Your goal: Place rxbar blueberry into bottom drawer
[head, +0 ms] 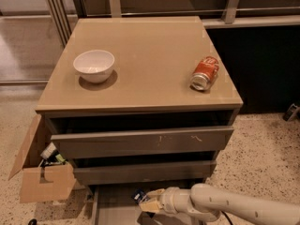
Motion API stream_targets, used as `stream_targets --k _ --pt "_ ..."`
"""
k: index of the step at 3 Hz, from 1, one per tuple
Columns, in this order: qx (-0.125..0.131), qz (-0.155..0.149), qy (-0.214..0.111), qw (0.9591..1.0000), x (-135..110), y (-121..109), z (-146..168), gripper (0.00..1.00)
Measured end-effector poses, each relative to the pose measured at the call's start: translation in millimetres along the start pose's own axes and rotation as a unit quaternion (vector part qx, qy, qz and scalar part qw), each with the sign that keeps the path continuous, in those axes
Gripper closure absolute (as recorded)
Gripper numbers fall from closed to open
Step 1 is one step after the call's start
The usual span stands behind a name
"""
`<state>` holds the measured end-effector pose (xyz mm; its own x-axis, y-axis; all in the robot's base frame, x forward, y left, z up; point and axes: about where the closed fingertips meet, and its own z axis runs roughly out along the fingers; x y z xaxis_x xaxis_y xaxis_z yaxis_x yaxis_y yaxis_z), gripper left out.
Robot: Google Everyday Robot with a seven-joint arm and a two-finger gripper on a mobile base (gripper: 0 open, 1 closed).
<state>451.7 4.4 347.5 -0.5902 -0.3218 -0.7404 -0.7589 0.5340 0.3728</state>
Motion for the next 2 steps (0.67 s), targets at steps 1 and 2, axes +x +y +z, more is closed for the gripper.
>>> stream_targets --k 1,2 --pt "0.02 0.013 0.001 0.9997 23.8 -21.1 18.4 1.0" --pt "0.046 0.034 0.008 0.9984 50.8 -45.4 35.2 1.0"
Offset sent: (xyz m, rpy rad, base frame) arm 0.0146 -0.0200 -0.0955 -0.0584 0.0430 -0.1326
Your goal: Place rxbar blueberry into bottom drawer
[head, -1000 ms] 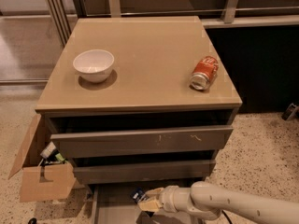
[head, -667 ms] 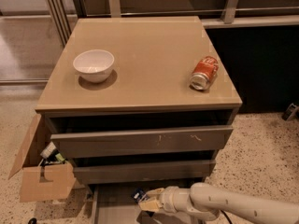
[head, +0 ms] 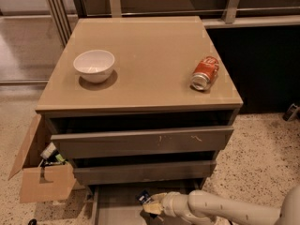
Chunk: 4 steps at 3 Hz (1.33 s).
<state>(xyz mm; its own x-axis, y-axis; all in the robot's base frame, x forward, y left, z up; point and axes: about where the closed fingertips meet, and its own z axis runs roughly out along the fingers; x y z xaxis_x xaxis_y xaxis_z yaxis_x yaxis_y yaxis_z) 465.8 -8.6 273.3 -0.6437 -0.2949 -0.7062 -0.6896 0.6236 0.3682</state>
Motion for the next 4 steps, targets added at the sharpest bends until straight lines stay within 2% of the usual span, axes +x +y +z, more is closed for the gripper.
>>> stream_targets --k 2,4 --pt "0.043 0.03 0.006 0.9986 25.5 -41.6 32.3 1.0" --pt "0.046 0.029 0.017 0.9983 35.0 -40.8 49.0 1.0"
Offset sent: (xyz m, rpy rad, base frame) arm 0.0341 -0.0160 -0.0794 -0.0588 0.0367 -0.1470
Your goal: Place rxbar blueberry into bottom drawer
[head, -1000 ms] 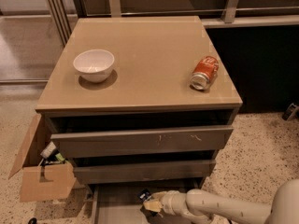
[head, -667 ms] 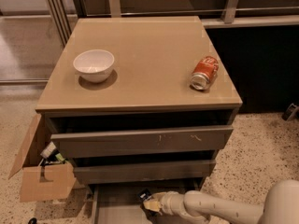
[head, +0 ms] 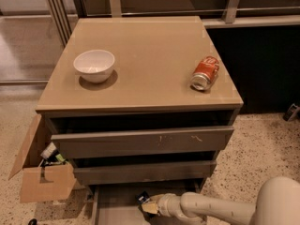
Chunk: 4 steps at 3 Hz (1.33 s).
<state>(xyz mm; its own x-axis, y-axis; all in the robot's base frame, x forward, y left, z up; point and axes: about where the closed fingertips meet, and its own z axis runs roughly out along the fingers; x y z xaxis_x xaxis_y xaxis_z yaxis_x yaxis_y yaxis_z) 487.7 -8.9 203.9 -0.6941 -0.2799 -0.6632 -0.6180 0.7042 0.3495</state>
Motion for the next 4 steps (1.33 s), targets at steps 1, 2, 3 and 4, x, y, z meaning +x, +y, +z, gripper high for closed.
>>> stream_targets --k 1,2,3,4 --pt "0.008 -0.001 0.013 0.9999 16.1 -7.4 15.9 1.0" --pt "0.022 -0.007 0.021 0.9995 28.2 -17.8 26.4 1.0" --pt "0.036 -0.013 0.023 0.999 34.2 -28.6 33.4 1.0" --pt "0.044 -0.017 0.023 0.9986 37.3 -37.7 39.1 1.0"
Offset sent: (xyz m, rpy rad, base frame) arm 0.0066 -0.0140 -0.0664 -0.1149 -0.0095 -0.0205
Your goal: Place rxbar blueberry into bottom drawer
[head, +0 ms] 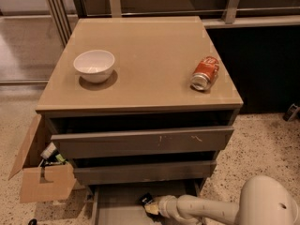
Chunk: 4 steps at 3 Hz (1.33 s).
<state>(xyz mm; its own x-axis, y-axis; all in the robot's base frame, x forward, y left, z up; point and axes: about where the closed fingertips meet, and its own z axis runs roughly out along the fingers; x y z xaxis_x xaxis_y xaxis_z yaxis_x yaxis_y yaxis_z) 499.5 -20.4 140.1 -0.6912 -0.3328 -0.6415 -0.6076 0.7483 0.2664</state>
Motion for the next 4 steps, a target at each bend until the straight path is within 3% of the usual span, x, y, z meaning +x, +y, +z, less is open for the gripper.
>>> stream_targets --k 2,4 --pt "0.001 0.0 0.0 1.0 0.1 -0.8 0.5 0.59" --pt "0.001 0.0 0.0 1.0 0.1 -0.7 0.6 0.0"
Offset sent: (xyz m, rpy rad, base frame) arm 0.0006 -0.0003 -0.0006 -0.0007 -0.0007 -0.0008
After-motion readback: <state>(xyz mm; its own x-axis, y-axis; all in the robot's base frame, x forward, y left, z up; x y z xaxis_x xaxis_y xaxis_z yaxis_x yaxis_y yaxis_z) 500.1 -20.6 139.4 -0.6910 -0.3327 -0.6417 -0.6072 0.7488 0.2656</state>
